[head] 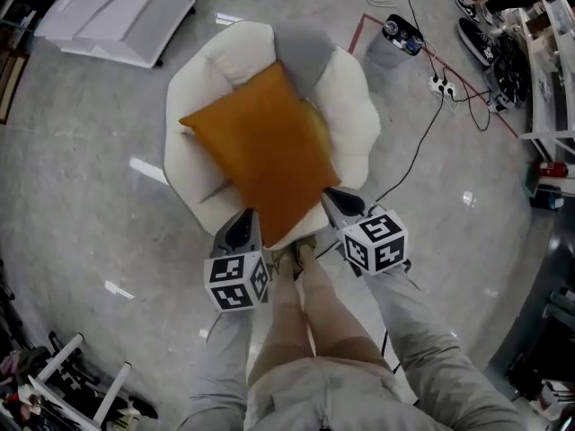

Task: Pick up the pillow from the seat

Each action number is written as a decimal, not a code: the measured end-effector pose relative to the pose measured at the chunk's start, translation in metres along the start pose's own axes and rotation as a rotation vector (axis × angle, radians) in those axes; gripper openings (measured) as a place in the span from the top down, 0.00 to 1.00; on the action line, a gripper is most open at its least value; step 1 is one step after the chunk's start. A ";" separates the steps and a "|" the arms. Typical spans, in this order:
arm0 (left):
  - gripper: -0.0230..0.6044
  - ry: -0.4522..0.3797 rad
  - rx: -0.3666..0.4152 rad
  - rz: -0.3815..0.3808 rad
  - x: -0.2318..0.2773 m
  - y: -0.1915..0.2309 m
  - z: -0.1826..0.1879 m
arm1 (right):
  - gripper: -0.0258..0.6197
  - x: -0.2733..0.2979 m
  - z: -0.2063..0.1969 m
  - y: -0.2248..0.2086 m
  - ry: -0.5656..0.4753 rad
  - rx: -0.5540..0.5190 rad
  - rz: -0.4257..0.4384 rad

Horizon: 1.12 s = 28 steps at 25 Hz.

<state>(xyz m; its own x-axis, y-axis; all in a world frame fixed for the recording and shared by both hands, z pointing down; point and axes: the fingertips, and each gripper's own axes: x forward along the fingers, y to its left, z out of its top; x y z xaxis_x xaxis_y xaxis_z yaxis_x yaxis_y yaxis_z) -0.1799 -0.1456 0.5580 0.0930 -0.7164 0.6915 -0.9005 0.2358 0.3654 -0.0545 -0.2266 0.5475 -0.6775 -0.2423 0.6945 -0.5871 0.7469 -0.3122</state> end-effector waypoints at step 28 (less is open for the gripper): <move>0.09 0.204 -0.195 0.090 0.210 0.115 -0.119 | 0.32 0.244 -0.097 -0.167 0.248 -0.020 0.180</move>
<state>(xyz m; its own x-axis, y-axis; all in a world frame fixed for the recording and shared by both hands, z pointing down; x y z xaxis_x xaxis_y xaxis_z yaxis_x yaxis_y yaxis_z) -0.2132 -0.1915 0.8194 0.1181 -0.5445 0.8304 -0.8120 0.4283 0.3964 -0.0784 -0.3502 0.8322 -0.6392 0.0519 0.7673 -0.4568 0.7770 -0.4331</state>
